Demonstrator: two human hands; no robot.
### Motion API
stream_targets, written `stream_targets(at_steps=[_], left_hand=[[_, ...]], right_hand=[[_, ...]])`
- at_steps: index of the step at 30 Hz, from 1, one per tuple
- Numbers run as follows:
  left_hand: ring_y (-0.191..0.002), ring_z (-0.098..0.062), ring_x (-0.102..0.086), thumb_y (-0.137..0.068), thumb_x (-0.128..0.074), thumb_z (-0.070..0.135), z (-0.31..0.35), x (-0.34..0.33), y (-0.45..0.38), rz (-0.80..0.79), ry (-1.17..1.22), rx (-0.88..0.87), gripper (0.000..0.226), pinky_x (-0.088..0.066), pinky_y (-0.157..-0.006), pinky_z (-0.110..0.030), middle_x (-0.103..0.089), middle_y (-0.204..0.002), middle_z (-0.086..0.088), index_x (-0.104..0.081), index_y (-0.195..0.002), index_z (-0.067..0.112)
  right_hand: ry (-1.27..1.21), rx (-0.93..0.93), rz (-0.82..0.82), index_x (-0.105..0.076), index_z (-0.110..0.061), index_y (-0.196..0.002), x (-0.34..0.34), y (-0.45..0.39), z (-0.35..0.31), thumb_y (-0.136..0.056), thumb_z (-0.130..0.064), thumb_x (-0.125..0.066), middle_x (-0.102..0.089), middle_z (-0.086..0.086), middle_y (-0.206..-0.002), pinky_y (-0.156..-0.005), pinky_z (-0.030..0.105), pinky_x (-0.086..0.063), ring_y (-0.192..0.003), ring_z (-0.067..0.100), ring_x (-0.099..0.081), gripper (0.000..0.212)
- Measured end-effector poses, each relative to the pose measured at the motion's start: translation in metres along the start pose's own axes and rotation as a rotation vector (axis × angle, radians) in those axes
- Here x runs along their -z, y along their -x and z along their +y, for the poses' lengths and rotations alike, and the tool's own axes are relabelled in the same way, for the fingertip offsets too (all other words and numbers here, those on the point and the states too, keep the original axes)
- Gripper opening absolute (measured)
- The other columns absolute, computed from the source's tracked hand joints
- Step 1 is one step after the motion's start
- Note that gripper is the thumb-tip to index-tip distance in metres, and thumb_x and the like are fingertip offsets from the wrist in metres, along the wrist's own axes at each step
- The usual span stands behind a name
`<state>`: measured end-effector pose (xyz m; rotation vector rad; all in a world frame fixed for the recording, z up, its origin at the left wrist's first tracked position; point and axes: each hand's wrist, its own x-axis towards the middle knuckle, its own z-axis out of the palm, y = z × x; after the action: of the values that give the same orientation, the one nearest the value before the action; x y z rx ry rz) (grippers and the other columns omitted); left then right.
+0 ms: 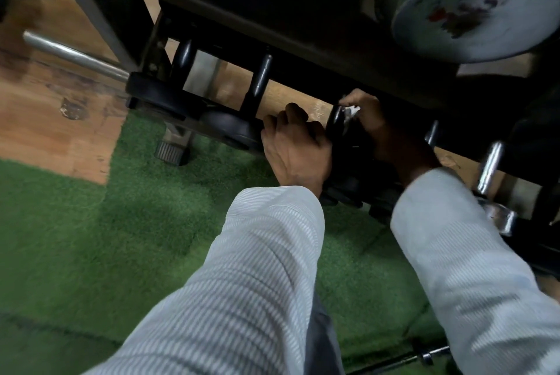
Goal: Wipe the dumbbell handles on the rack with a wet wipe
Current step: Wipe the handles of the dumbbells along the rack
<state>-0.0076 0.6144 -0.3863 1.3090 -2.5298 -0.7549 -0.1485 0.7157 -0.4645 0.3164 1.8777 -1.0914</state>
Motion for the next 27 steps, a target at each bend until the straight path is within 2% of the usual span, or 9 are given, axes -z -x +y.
stream_targets(at_steps=[2,7,13,16,18,20,22,25,27], left_hand=[[-0.087,-0.033,-0.054,-0.079,-0.058,0.022,0.000,0.000,0.000,0.001,0.009,0.004,0.017,-0.037,-0.076,-0.040,-0.069,-0.086,-0.009,-0.065,-0.090,0.010],[-0.087,-0.035,-0.055,-0.081,-0.055,0.024,-0.001,0.000,-0.001,-0.024,-0.003,0.003,0.019,-0.039,-0.076,-0.042,-0.070,-0.087,-0.010,-0.064,-0.090,0.010],[-0.087,-0.034,-0.055,-0.079,-0.053,0.025,0.000,0.001,0.000,-0.026,-0.010,0.014,0.022,-0.036,-0.075,-0.040,-0.069,-0.086,-0.011,-0.064,-0.089,0.009],[-0.087,-0.034,-0.055,-0.079,-0.056,0.023,0.002,0.001,0.000,-0.033,-0.005,0.019,0.020,-0.037,-0.076,-0.040,-0.070,-0.087,-0.011,-0.065,-0.090,0.009],[-0.086,-0.035,-0.055,-0.080,-0.054,0.024,0.001,0.002,-0.001,-0.037,0.004,0.023,0.022,-0.037,-0.076,-0.041,-0.071,-0.088,-0.012,-0.065,-0.090,0.008],[-0.085,-0.036,-0.055,-0.079,-0.051,0.027,0.000,0.003,-0.001,-0.048,0.011,0.027,0.025,-0.036,-0.074,-0.042,-0.070,-0.086,-0.013,-0.064,-0.088,0.007],[-0.084,-0.037,-0.054,-0.079,-0.047,0.030,0.002,0.004,0.000,-0.063,0.016,0.034,0.029,-0.034,-0.073,-0.042,-0.068,-0.083,-0.014,-0.062,-0.086,0.007],[-0.081,-0.038,-0.056,-0.079,-0.047,0.026,0.002,0.012,-0.002,-0.071,-0.018,-0.028,0.024,-0.036,-0.072,-0.043,-0.065,-0.081,-0.016,-0.059,-0.086,0.006],[-0.086,-0.037,-0.057,-0.079,-0.050,0.021,-0.007,0.025,-0.011,-0.108,-0.035,-0.142,0.022,-0.041,-0.075,-0.044,-0.065,-0.089,-0.015,-0.060,-0.092,0.007]], right_hand=[[0.210,0.043,0.021,-0.078,-0.026,-0.100,0.011,0.014,0.010,-0.071,-0.075,-0.073,-0.077,-0.002,-0.093,-0.093,0.044,-0.056,-0.088,0.017,-0.072,0.057],[0.732,0.389,0.242,-0.077,-0.018,-0.089,-0.015,0.088,-0.028,-0.087,-0.035,-0.074,-0.074,0.011,-0.103,-0.089,0.038,-0.055,-0.104,0.033,-0.068,0.017],[1.073,0.738,0.315,-0.068,-0.013,-0.102,-0.025,0.067,-0.044,-0.101,-0.024,-0.051,-0.069,-0.001,-0.098,-0.077,0.029,-0.042,-0.095,0.018,-0.064,0.021],[1.179,0.648,0.219,-0.070,-0.004,-0.100,-0.026,0.051,-0.048,-0.098,-0.021,-0.057,-0.070,0.018,-0.097,-0.071,0.021,-0.041,-0.093,0.030,-0.067,0.021],[1.348,0.605,0.207,-0.073,-0.013,-0.082,-0.037,0.066,-0.062,-0.075,-0.028,-0.078,-0.070,0.011,-0.077,-0.056,0.021,-0.042,-0.072,0.026,-0.070,0.017],[1.571,0.594,0.208,-0.074,-0.011,-0.095,-0.046,0.078,-0.075,-0.081,-0.023,-0.073,-0.072,0.012,-0.090,-0.068,0.029,-0.052,-0.086,0.033,-0.072,0.018],[1.474,0.435,-0.027,-0.068,-0.008,-0.107,-0.051,0.083,-0.082,-0.096,-0.011,-0.055,-0.065,0.010,-0.101,-0.085,0.040,-0.048,-0.105,0.036,-0.066,0.017],[1.252,0.232,-0.141,-0.047,-0.013,-0.066,-0.043,0.078,-0.083,-0.092,-0.001,-0.057,-0.048,0.004,-0.069,-0.077,0.037,-0.050,-0.084,0.036,-0.064,0.030],[1.165,0.273,-0.137,-0.050,-0.017,-0.062,-0.036,0.072,-0.079,-0.083,-0.016,-0.066,-0.054,0.007,-0.069,-0.083,0.040,-0.056,-0.093,0.041,-0.068,0.027]])
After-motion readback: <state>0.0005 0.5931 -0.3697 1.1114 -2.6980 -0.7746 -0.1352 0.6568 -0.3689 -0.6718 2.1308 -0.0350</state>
